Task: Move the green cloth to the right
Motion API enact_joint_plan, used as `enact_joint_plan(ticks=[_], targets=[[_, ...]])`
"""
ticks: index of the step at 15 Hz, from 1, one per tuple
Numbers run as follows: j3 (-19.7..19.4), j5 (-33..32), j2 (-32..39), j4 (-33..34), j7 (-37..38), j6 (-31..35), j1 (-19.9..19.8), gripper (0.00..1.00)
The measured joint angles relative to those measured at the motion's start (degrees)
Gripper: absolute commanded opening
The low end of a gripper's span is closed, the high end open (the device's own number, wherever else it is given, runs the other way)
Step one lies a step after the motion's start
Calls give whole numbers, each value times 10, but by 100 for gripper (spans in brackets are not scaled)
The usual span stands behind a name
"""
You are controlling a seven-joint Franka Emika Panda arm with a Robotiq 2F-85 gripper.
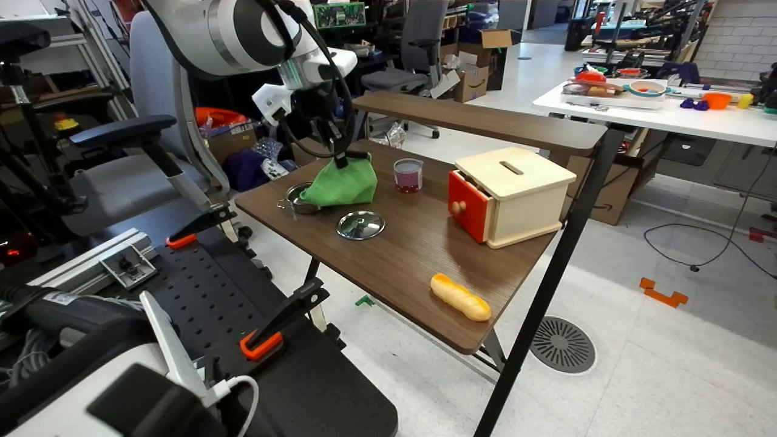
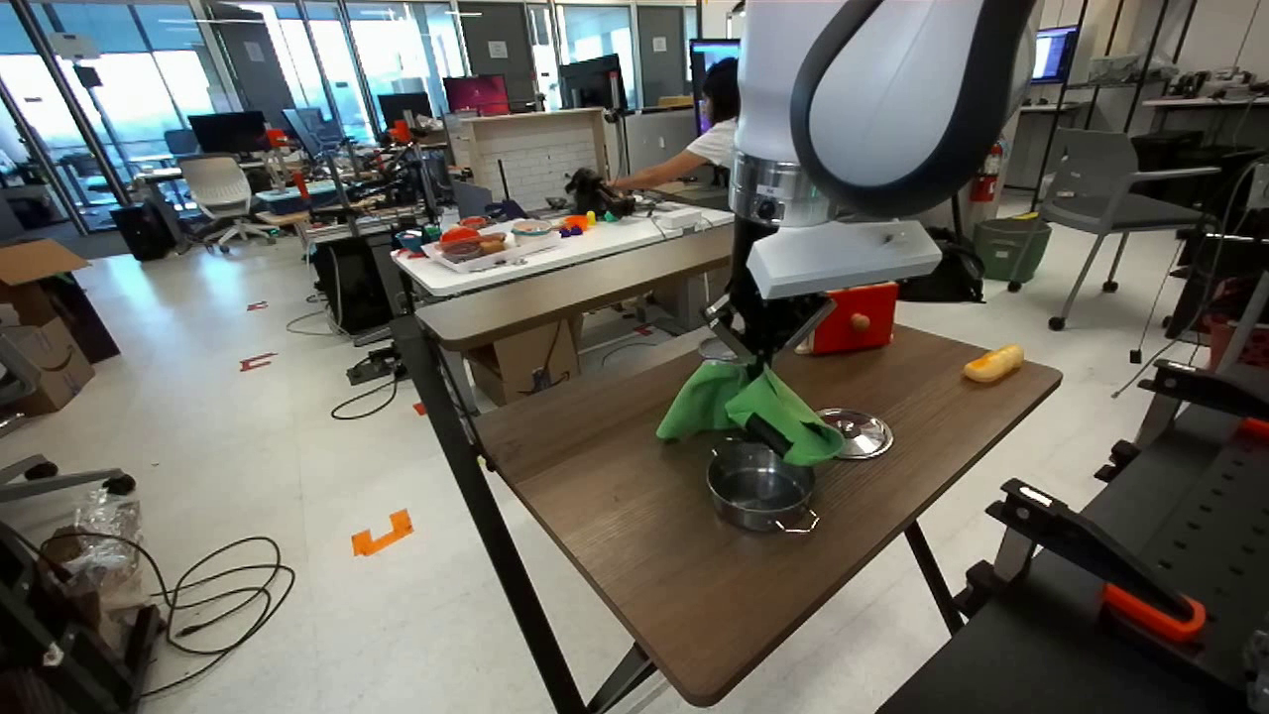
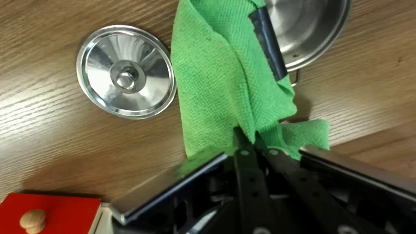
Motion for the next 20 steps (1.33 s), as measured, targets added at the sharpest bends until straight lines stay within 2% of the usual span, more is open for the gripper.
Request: enact_joint_plan(ticks=[10,11,13,20], targets=[[-14,39,12,8,0,0,-19,1],[-14,39,17,8,0,0,-19,27],[-14,41,25,8,0,0,-18,35],[-16,46,29,16,4,1,-15,88]])
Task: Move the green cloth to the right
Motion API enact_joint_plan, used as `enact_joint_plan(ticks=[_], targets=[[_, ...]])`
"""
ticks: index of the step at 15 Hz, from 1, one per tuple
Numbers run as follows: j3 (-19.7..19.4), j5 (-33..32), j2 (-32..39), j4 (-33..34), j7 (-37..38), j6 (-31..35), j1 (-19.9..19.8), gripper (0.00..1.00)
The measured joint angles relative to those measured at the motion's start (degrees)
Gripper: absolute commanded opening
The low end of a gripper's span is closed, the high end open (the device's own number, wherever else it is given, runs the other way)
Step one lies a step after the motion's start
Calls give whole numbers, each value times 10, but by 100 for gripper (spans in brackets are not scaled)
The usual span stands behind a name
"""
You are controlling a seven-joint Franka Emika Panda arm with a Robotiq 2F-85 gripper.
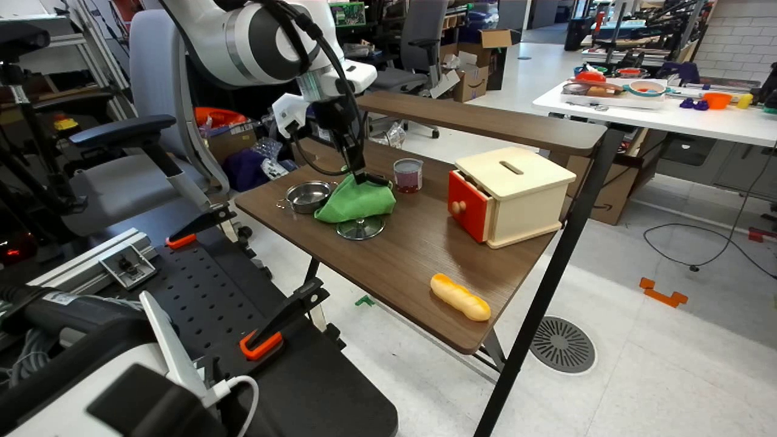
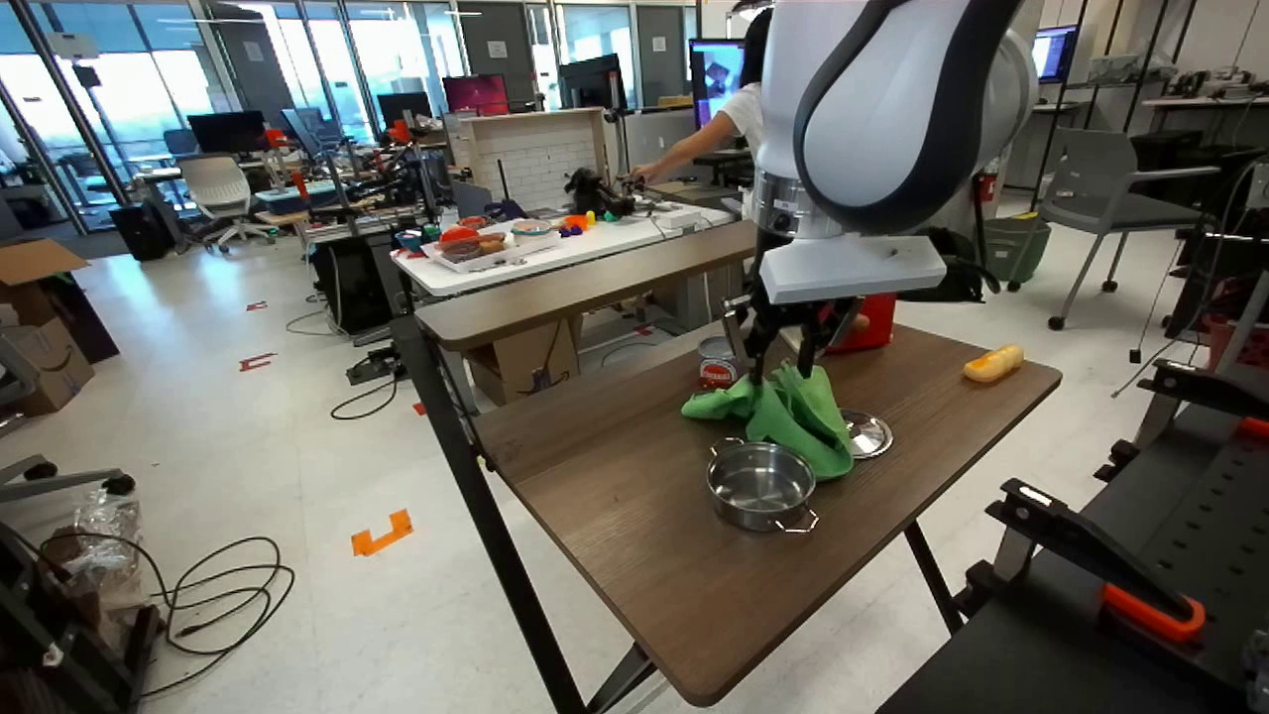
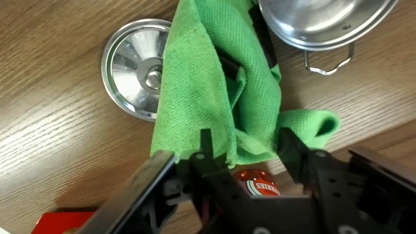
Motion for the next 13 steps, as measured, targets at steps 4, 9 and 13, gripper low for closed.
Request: enact_joint_plan(ticks=[4,9,13], targets=[[-9,0,-12,0,0,1,1,100],[11,2,-74,-33,-46,-27,-16,100],[51,8,-129,-71,-92,-48,-48,100]])
